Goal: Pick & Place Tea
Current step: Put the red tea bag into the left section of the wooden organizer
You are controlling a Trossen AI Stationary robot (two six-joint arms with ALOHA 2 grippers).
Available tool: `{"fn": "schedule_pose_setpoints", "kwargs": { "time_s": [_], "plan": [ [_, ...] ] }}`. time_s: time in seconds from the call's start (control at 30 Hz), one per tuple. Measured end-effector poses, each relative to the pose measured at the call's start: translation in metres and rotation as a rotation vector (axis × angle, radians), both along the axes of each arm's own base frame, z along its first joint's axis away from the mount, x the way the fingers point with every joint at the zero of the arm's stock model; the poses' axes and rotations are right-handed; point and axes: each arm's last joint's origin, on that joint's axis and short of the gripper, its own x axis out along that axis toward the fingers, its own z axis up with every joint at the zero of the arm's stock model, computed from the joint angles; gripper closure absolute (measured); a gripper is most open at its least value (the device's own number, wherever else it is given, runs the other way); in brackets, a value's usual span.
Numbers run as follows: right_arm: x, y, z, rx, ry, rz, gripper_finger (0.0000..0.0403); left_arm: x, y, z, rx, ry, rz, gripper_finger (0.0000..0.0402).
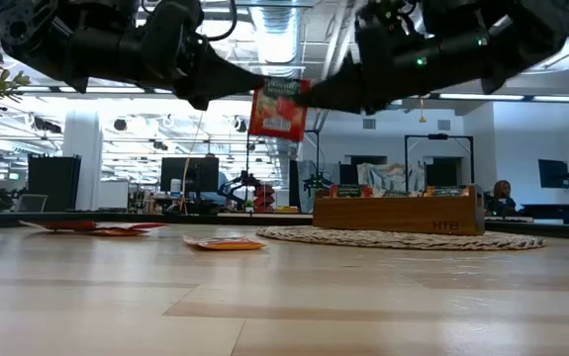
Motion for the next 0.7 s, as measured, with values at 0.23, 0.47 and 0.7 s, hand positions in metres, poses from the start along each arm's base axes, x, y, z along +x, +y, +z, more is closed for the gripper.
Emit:
{"fn": "schedule_pose_setpoints", "kwargs": {
  "time_s": [0.23, 0.47, 0.7],
  "plan": [
    [0.002, 0.005, 0.031, -0.043, 0.244, -0.051, 0.0233, 0.000, 0.001, -0.006, 0.045, 0.068, 0.023, 0.0401],
    [0.038, 0.018, 0.043, -0.083, 0.338, -0.044, 0.0201, 0.000, 0.001, -0.007, 0.049, 0.082, 0.025, 0.0401],
    [0.065, 0.022, 0.044, -0.105, 0.461, -0.046, 0.0252, 0.000, 0.001, -0.009, 0.053, 0.100, 0.025, 0.0402]
  ]
}}
